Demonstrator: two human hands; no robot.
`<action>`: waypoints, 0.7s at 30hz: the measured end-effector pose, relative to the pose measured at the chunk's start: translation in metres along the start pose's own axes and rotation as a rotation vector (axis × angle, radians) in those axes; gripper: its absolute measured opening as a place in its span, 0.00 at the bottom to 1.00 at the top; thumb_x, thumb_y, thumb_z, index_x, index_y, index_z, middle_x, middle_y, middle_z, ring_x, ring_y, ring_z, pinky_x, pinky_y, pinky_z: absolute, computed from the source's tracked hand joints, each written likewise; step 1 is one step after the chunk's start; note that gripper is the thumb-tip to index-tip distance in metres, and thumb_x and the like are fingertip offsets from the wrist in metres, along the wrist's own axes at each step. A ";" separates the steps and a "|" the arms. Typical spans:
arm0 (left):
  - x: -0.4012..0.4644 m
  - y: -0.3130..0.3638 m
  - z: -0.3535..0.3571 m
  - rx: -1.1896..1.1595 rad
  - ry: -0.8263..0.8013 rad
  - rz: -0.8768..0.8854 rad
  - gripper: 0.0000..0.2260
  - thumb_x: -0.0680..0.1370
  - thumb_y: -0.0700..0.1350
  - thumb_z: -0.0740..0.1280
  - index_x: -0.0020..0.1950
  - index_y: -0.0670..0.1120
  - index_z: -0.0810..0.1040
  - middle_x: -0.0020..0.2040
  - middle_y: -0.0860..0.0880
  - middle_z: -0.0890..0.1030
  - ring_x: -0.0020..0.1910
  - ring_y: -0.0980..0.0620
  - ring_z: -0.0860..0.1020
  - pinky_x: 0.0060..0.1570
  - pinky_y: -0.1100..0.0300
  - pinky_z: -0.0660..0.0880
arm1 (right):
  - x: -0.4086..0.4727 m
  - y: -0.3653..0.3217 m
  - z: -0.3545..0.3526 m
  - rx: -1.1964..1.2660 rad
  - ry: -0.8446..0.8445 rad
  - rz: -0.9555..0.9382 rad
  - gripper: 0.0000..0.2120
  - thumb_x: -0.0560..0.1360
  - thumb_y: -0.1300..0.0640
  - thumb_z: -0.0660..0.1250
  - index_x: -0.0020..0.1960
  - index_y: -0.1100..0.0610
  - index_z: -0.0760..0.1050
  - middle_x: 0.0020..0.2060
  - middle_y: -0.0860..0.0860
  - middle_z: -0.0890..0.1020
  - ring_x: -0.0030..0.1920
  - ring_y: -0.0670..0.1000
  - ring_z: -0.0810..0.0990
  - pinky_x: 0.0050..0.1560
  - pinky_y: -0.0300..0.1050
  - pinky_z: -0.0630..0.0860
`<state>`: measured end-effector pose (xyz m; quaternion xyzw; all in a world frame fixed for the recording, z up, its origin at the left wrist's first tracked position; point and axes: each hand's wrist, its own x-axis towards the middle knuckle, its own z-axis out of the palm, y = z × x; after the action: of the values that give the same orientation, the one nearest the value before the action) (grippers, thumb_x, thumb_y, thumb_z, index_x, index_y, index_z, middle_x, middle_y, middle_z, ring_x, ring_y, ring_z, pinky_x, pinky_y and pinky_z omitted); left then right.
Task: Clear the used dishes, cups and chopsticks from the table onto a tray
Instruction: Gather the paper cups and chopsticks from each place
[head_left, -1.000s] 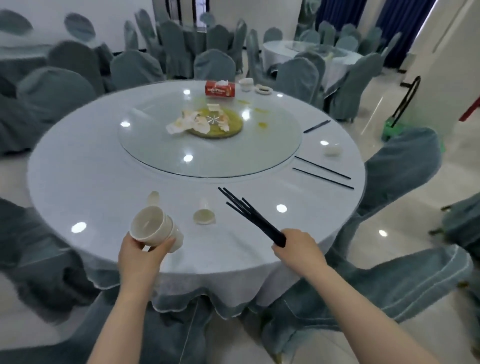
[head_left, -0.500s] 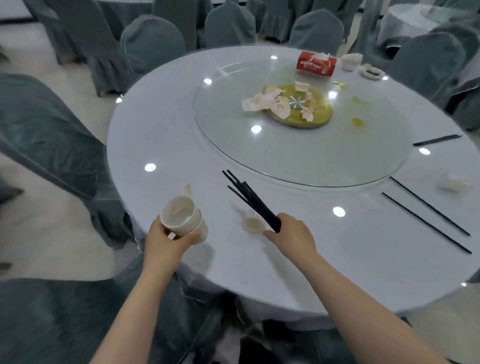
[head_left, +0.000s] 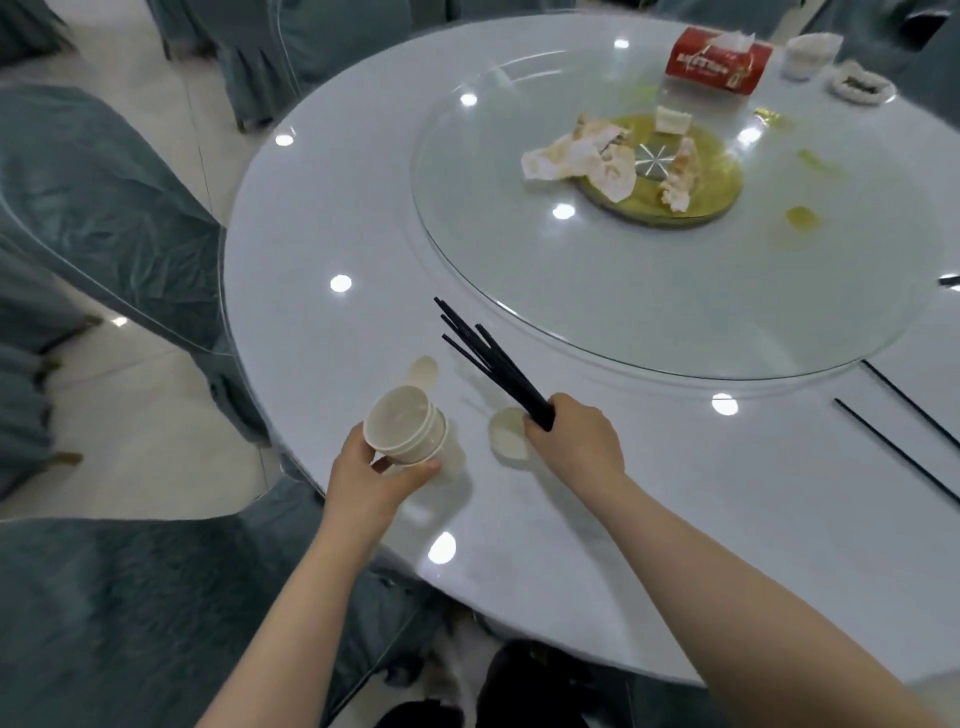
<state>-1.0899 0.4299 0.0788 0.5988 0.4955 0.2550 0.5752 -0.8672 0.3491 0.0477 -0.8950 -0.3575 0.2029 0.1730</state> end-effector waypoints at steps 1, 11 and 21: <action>0.001 0.001 0.003 0.007 -0.004 0.008 0.27 0.66 0.38 0.79 0.61 0.51 0.74 0.56 0.52 0.81 0.54 0.57 0.79 0.50 0.64 0.74 | 0.003 0.000 -0.004 0.000 0.000 -0.002 0.12 0.73 0.44 0.61 0.38 0.52 0.68 0.31 0.48 0.75 0.31 0.52 0.74 0.26 0.43 0.62; 0.001 0.008 0.049 -0.031 -0.124 0.072 0.26 0.67 0.34 0.78 0.59 0.50 0.73 0.56 0.48 0.78 0.49 0.63 0.79 0.43 0.72 0.74 | -0.002 0.017 -0.006 0.141 -0.147 0.021 0.15 0.70 0.45 0.66 0.32 0.54 0.69 0.27 0.48 0.74 0.30 0.50 0.74 0.26 0.42 0.65; 0.003 0.003 0.088 0.067 -0.232 0.157 0.29 0.64 0.38 0.80 0.60 0.53 0.72 0.59 0.52 0.75 0.56 0.62 0.75 0.52 0.67 0.72 | -0.018 0.060 -0.033 0.222 -0.058 0.125 0.17 0.69 0.46 0.66 0.31 0.54 0.65 0.24 0.48 0.70 0.26 0.49 0.69 0.26 0.42 0.62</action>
<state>-1.0109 0.3944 0.0630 0.6799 0.3855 0.2116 0.5868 -0.8287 0.2898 0.0531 -0.8847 -0.2812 0.2775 0.2474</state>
